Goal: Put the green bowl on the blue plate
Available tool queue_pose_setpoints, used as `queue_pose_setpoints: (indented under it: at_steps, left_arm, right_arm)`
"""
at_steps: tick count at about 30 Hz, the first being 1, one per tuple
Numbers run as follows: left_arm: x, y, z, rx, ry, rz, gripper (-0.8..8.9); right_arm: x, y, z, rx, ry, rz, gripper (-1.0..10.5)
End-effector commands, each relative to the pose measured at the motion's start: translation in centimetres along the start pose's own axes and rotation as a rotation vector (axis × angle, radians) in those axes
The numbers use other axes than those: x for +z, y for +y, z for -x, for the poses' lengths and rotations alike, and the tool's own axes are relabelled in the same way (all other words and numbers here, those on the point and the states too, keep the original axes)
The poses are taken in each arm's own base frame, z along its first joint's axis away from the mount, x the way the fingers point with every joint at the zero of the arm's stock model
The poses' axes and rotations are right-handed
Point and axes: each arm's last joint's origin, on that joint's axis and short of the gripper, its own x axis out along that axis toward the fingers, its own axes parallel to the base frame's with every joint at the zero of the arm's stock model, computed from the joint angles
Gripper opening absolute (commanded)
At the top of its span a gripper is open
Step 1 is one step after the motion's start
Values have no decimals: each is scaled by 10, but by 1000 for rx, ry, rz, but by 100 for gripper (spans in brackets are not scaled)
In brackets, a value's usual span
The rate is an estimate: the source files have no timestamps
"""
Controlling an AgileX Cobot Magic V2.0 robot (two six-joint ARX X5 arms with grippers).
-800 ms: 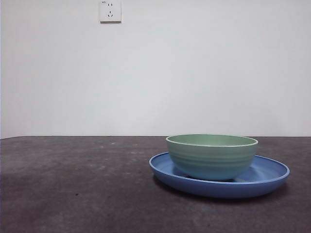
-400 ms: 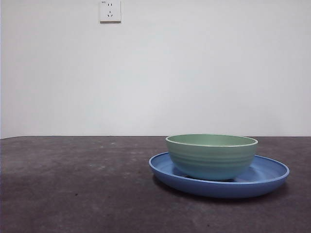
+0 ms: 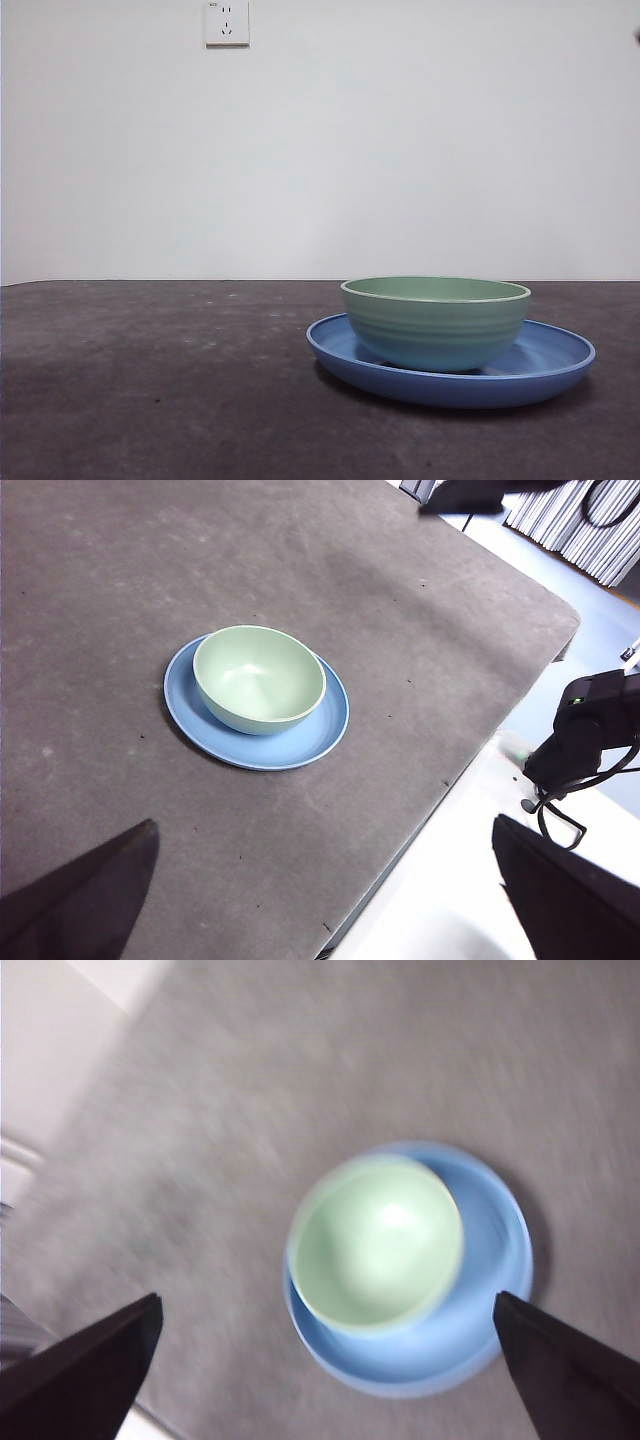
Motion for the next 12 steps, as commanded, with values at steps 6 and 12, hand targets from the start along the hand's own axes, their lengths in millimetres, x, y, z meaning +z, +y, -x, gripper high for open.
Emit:
queue_pose_setpoints:
  at_steps: [6, 12]
  left_arm:
    - [3, -1, 1, -9, -9, -15, 531]
    - [3, -1, 1, -9, -9, -15, 531]
  right_arm:
    - [15, -36, -44, -94, 175, -104, 668]
    - [22, -74, -80, -129, 269, -155, 628]
